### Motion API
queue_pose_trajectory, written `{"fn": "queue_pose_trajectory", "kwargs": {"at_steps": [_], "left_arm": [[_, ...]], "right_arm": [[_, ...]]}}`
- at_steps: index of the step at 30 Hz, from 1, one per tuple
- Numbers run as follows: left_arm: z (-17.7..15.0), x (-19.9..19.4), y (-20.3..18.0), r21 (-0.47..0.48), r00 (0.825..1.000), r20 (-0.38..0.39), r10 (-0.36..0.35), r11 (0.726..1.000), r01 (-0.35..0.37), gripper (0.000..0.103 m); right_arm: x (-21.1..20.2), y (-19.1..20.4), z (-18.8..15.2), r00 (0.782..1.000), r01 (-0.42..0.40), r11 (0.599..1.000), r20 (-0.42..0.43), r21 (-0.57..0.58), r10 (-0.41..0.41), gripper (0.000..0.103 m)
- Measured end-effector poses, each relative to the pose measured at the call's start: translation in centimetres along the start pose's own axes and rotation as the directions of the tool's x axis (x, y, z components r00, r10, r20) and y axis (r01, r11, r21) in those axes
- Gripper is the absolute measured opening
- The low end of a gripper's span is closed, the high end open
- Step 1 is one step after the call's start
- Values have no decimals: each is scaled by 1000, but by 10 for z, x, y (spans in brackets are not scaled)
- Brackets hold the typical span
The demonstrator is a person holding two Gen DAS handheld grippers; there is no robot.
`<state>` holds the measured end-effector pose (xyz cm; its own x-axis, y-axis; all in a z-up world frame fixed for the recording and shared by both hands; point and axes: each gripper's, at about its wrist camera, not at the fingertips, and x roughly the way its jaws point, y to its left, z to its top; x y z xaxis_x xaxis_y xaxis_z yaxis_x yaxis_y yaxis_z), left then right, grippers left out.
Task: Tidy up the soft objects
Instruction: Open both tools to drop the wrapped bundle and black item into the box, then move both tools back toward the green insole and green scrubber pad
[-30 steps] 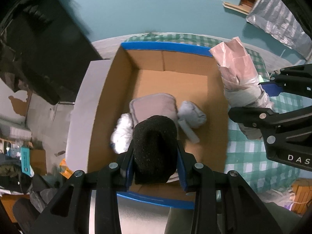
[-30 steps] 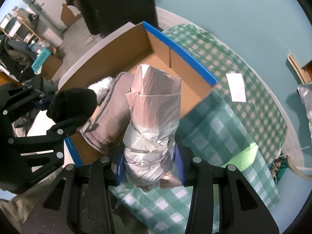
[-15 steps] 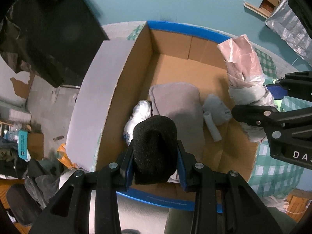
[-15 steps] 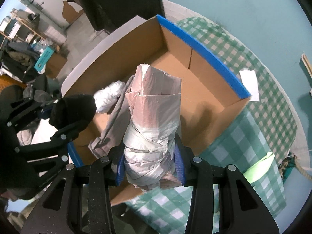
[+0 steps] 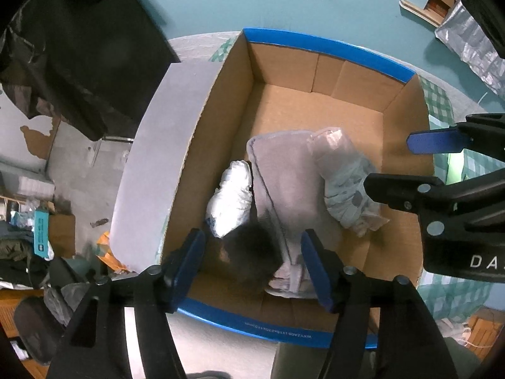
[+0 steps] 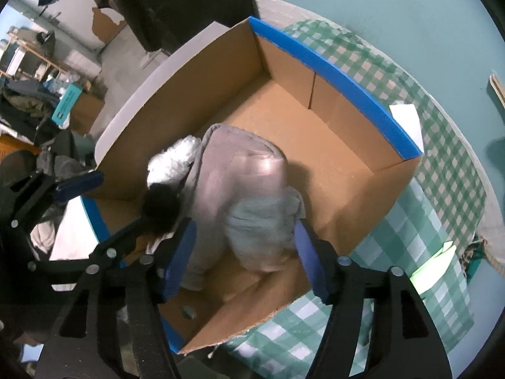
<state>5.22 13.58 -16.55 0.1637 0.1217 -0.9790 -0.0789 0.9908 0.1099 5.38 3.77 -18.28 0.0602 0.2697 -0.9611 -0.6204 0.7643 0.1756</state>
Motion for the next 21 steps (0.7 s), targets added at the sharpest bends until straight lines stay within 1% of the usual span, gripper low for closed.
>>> {"fn": "queue_pose_trajectory", "kwargs": {"at_steps": [5, 7, 8, 16, 21], "left_arm": [[-1, -4, -4, 15, 1000, 4, -3, 1000, 3, 67], [-2, -7, -7, 23, 1000, 11, -6, 1000, 5, 71], [-3, -9, -9, 27, 1000, 17, -6, 1000, 6, 72], [-3, -26, -27, 65, 999, 43, -26, 998, 23, 72], [-1, -32, -40, 105, 998, 57, -23, 994, 17, 73]], "right_arm": [[-4, -5, -2, 1000, -3, 1000, 4, 24, 3, 67], [-8, -7, -5, 1000, -2, 999, 10, 32, 2, 67], [-9, -9, -7, 1000, -3, 999, 11, 36, 3, 67], [-22, -24, -25, 1000, -3, 997, 31, 73, 1, 67], [-29, -37, -37, 999, 1, 994, 44, 107, -5, 67]]}}
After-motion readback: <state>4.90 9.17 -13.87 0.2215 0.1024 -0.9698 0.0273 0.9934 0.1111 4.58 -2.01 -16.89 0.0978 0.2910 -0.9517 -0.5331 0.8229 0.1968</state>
